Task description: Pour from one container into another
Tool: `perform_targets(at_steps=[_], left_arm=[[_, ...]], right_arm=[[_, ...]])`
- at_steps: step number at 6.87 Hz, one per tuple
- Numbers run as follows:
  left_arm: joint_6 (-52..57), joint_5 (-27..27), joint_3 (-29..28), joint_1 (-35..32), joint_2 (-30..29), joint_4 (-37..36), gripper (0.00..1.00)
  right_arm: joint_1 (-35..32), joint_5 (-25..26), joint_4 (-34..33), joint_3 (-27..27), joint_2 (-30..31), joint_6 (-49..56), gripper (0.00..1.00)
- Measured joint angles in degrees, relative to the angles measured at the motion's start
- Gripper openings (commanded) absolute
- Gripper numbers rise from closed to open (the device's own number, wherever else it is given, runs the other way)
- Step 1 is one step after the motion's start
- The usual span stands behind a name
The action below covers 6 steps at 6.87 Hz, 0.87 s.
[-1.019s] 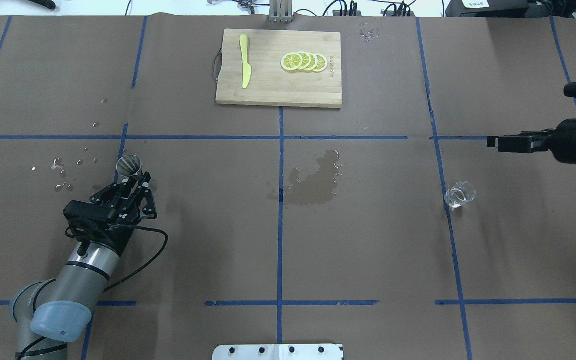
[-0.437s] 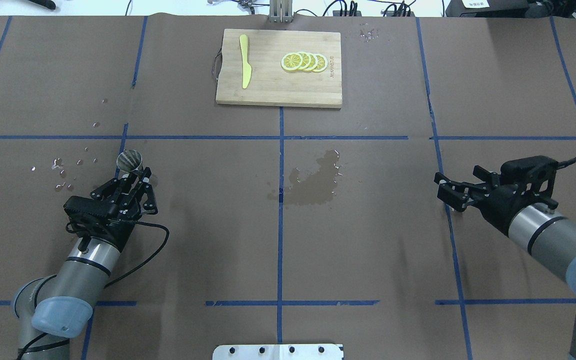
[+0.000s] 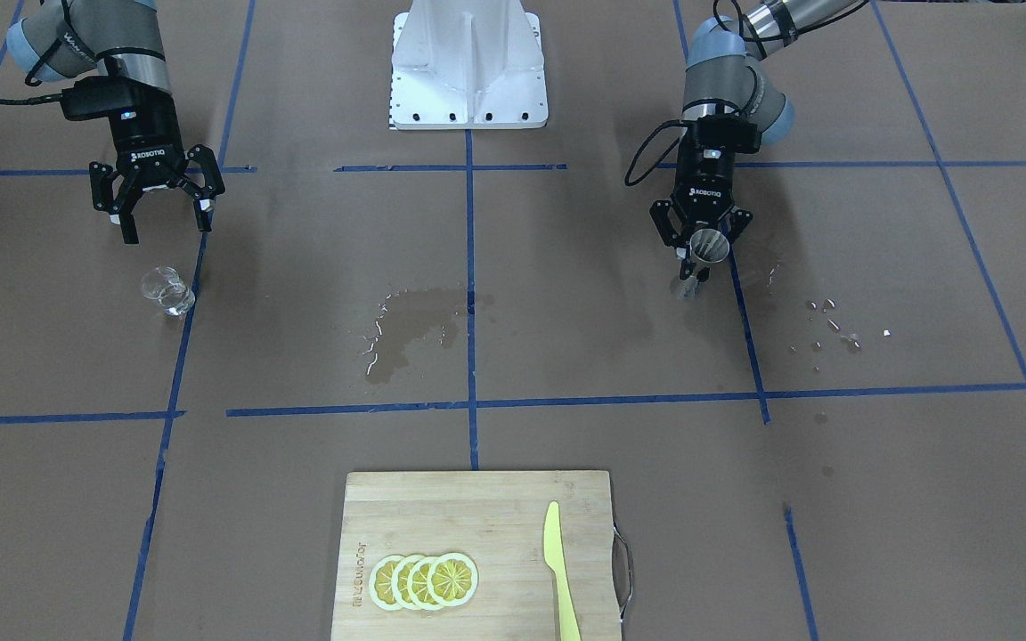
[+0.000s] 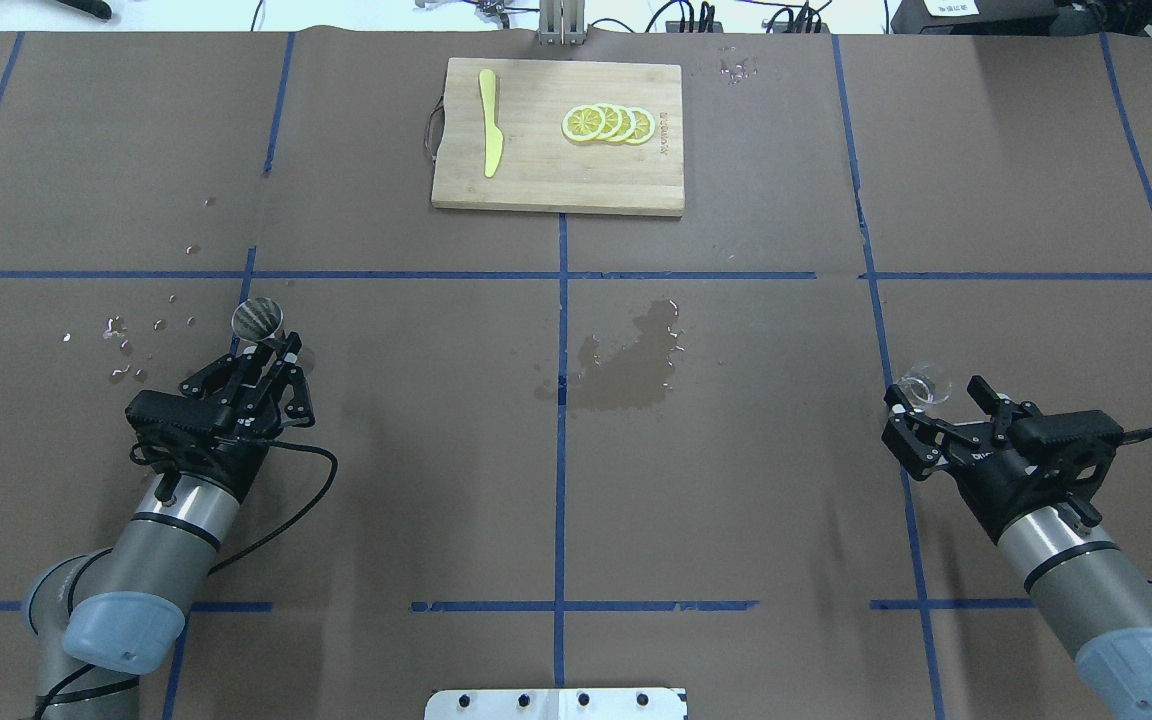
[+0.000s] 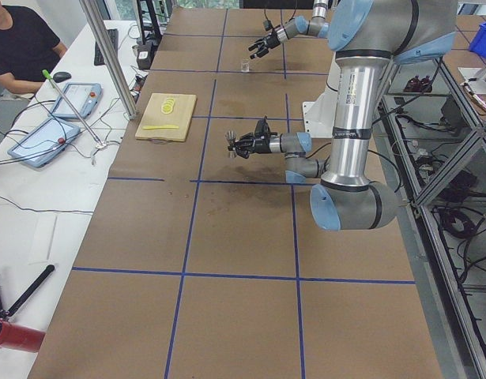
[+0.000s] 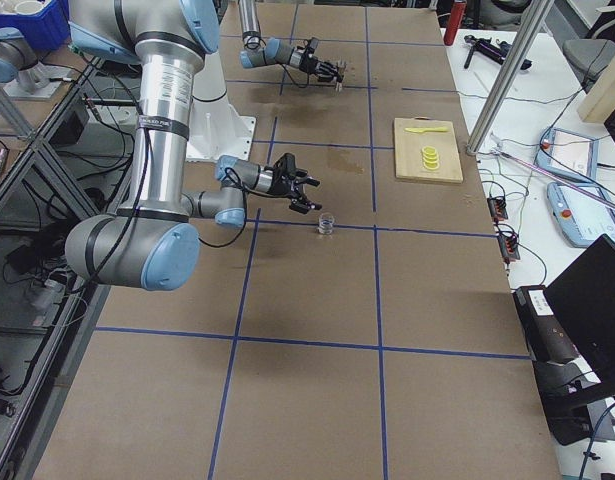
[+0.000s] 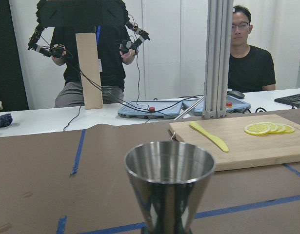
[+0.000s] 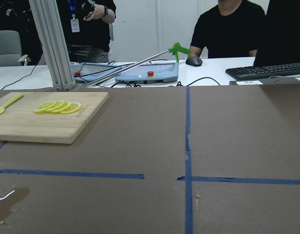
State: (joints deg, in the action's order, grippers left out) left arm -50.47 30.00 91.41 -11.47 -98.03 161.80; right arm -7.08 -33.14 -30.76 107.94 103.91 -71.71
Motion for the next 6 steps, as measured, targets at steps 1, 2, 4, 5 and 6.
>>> perform_targets(at_steps=[1, 2, 4, 5, 6], left_arm=[[-0.04, -0.04, 0.00, -0.03, -0.08, 0.03, 0.00], [-0.10, -0.09, 0.03, -0.10, -0.20, 0.06, 0.00], [-0.18, -0.12, 0.08, -0.26, -0.27, 0.11, 0.00], [-0.16, -0.12, 0.08, -0.28, -0.30, 0.15, 0.00], [-0.20, -0.12, 0.09, -0.30, -0.30, 0.17, 0.00]], right_arm=[[0.92, 2.64, -0.06, -2.80, -0.21, -2.94, 0.99], [1.34, 3.96, -0.10, -5.40, -0.85, -4.74, 1.00], [1.74, 4.65, -0.17, -8.01, -1.66, -5.61, 1.00], [1.93, 4.65, -0.17, -8.76, -2.09, -5.61, 1.00], [2.02, 4.58, -0.16, -10.62, -3.88, -5.42, 1.00]])
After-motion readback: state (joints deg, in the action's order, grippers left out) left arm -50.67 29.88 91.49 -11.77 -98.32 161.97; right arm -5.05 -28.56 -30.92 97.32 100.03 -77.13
